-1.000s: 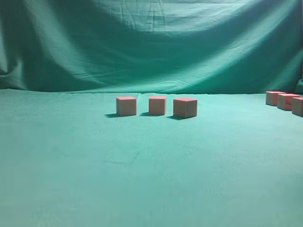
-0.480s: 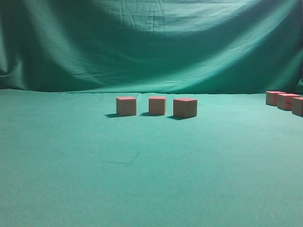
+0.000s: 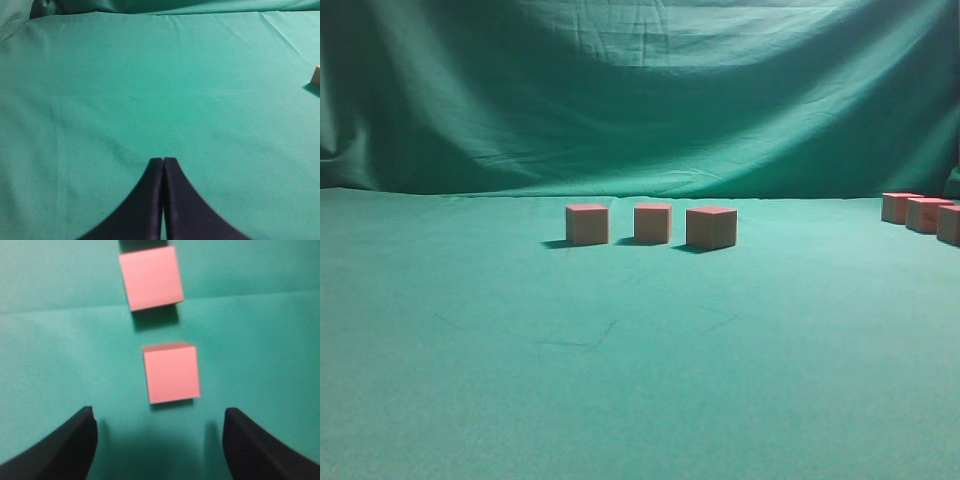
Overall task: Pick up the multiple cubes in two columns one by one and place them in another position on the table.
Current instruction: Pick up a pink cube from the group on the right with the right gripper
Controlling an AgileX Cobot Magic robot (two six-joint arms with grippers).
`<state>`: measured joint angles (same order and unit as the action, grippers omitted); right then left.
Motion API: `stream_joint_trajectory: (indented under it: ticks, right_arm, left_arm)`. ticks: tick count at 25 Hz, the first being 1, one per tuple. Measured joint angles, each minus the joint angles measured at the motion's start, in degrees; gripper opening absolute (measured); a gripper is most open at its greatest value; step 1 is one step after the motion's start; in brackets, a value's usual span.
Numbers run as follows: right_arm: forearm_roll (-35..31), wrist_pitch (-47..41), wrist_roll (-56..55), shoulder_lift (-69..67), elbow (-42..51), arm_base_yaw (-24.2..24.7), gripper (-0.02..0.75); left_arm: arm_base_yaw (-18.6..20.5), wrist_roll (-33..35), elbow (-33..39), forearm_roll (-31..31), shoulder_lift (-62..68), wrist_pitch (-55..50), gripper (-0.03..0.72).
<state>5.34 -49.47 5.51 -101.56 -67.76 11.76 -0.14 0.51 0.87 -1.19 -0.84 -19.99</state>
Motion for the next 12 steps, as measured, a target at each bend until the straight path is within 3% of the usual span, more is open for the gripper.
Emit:
stream_joint_trajectory:
  ticks: [12]
  right_arm:
    - [0.1, 6.9, 1.1, -3.5, 0.0, 0.0, 0.538]
  left_arm:
    - [0.0, 0.0, 0.0, 0.0, 0.0, 0.0, 0.000]
